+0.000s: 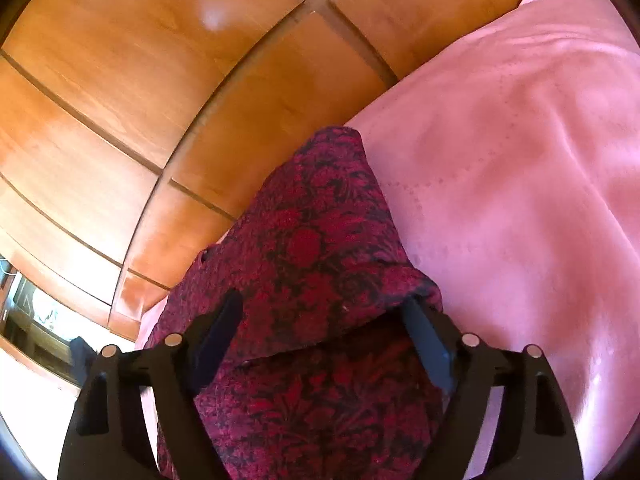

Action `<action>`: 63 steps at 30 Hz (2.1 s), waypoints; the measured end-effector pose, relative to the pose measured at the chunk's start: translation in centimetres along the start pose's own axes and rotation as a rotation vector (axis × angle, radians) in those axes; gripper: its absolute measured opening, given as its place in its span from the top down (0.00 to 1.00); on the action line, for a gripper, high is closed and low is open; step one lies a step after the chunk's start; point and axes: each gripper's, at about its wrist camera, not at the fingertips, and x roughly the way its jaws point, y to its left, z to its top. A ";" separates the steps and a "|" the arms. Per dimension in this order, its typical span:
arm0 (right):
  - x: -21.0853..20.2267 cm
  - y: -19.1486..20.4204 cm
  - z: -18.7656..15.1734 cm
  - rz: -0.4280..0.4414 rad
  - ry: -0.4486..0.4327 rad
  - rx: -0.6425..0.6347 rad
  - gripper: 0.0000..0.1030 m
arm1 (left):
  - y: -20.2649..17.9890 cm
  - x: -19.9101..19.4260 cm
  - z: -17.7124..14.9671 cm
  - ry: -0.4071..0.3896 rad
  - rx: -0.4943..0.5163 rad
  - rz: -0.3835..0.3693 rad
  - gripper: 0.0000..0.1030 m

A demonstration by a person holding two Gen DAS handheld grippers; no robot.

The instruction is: Fold small clothes

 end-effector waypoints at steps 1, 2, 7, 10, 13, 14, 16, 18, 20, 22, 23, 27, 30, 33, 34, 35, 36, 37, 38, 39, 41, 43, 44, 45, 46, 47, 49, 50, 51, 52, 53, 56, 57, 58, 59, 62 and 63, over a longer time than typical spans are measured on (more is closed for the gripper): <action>-0.9 -0.1 -0.1 -0.001 0.014 -0.005 0.21 | -0.1 0.0 -0.2 -0.019 0.013 0.006 0.90; -1.6 -0.1 -0.3 -0.013 0.033 -0.021 0.19 | -0.4 -0.1 -0.1 -0.023 0.023 0.017 0.90; -3.7 2.7 -1.8 -0.029 0.107 -0.186 0.15 | -1.4 -0.5 0.2 -0.045 0.071 0.031 0.90; -4.4 5.3 -1.7 -0.016 0.069 -0.277 0.15 | -1.8 -0.5 -0.2 -0.055 0.075 0.030 0.90; -2.4 7.5 -0.6 -0.056 0.039 -0.335 0.15 | -1.1 -1.1 -0.7 -0.067 0.056 0.016 0.90; -1.2 8.0 -0.3 -0.087 0.036 -0.358 0.15 | -1.2 -1.4 -0.9 -0.075 0.064 0.018 0.90; 2.0 9.1 0.5 -0.153 0.044 -0.401 0.15 | -1.3 -1.9 -1.0 -0.087 0.089 0.030 0.90; 4.6 9.3 1.1 -0.229 0.046 -0.460 0.16 | -1.5 -2.0 -1.0 -0.088 0.111 0.045 0.90; 8.0 9.0 2.3 -0.323 0.054 -0.488 0.17 | -1.3 -1.4 -0.9 -0.071 0.113 0.066 0.90; 10.2 7.8 3.6 -0.385 0.065 -0.468 0.18 | -0.9 -0.9 -1.0 -0.062 0.107 0.063 0.90; 10.9 7.3 4.1 -0.402 0.068 -0.456 0.18 | -0.8 -0.7 -1.2 -0.067 0.112 0.062 0.90; 12.2 5.1 4.9 -0.398 0.066 -0.403 0.17 | -0.5 -1.0 -1.5 -0.081 0.092 0.049 0.86; 12.1 5.2 4.4 -0.410 0.048 -0.430 0.16 | 0.0 -3.1 -1.6 -0.122 0.015 0.067 0.80; 11.9 5.3 4.1 -0.418 0.043 -0.441 0.15 | -1.7 -6.0 -1.7 -0.238 0.084 0.074 0.80; 12.1 5.5 3.9 -0.426 0.040 -0.450 0.15 | -2.2 -6.3 -1.6 -0.253 0.110 0.070 0.80; 12.1 5.7 3.6 -0.429 0.036 -0.455 0.15 | -3.0 -6.5 -1.3 -0.259 0.144 0.064 0.80; 12.1 5.7 3.5 -0.431 0.034 -0.457 0.15 | -3.5 -6.4 -1.0 -0.259 0.163 0.057 0.80; 11.9 5.7 3.4 -0.431 0.032 -0.459 0.15 | -4.0 -5.9 -0.6 -0.251 0.175 0.058 0.80; 11.9 5.7 3.3 -0.429 0.030 -0.459 0.15 | -4.3 -5.3 -0.3 -0.245 0.185 0.064 0.80; 11.8 5.7 3.3 -0.428 0.028 -0.459 0.15 | -4.5 -4.6 0.0 -0.233 0.197 0.073 0.80; 11.8 5.6 3.3 -0.428 0.028 -0.461 0.14 | -4.3 -2.2 0.8 -0.175 0.193 0.120 0.80; 11.9 5.6 3.3 -0.426 0.027 -0.461 0.14 | -3.4 0.0 1.5 -0.120 0.161 0.145 0.80; 12.2 5.9 3.0 -0.425 0.026 -0.462 0.14 | -2.8 1.0 1.8 -0.102 0.155 0.151 0.80; 12.1 6.0 3.0 -0.422 0.024 -0.462 0.14 | -2.5 1.5 1.9 -0.114 0.164 0.150 0.80; 12.0 6.0 3.0 -0.421 0.024 -0.462 0.14 | -2.3 1.7 1.9 -0.122 0.172 0.149 0.80; 11.9 5.9 2.9 -0.424 0.023 -0.464 0.13 | -2.0 2.0 1.9 -0.123 0.165 0.141 0.80; 12.0 6.1 2.7 -0.433 0.022 -0.472 0.13 | -1.6 2.1 1.7 -0.139 0.151 0.125 0.80; 12.1 6.1 2.7 -0.436 0.023 -0.474 0.13 | -1.5 2.0 1.7 -0.143 0.148 0.120 0.80; 12.1 6.2 2.7 -0.437 0.023 -0.475 0.13 | -1.3 1.8 1.7 -0.141 0.144 0.112 0.80; 12.1 6.2 2.7 -0.437 0.022 -0.475 0.13 | -1.1 1.6 1.6 -0.136 0.139 0.106 0.80; 12.1 6.2 2.7 -0.436 0.022 -0.474 0.13 | -0.9 1.1 1.6 -0.128 0.133 0.100 0.80; 12.1 6.3 2.7 -0.435 0.021 -0.473 0.12 | 0.3 -1.5 1.0 -0.131 0.113 0.078 0.80; 12.1 6.3 2.7 -0.435 0.021 -0.473 0.12 | 1.0 -2.5 0.7 -0.143 0.090 0.069 0.80; 12.2 6.3 2.7 -0.436 0.021 -0.474 0.12 | 1.9 -3.4 0.5 -0.153 0.059 0.087 0.80; 12.2 6.3 2.7 -0.436 0.020 -0.474 0.12 | 3.9 -4.5 0.3 -0.157 0.006 0.085 0.80; 12.1 6.3 2.6 -0.438 0.018 -0.476 0.12 | 9.5 -7.3 -0.3 -0.190 -0.147 0.060 0.80; 12.1 6.3 2.6 -0.437 0.017 -0.477 0.12 | 11.5 -8.2 -0.4 -0.204 -0.191 0.067 0.80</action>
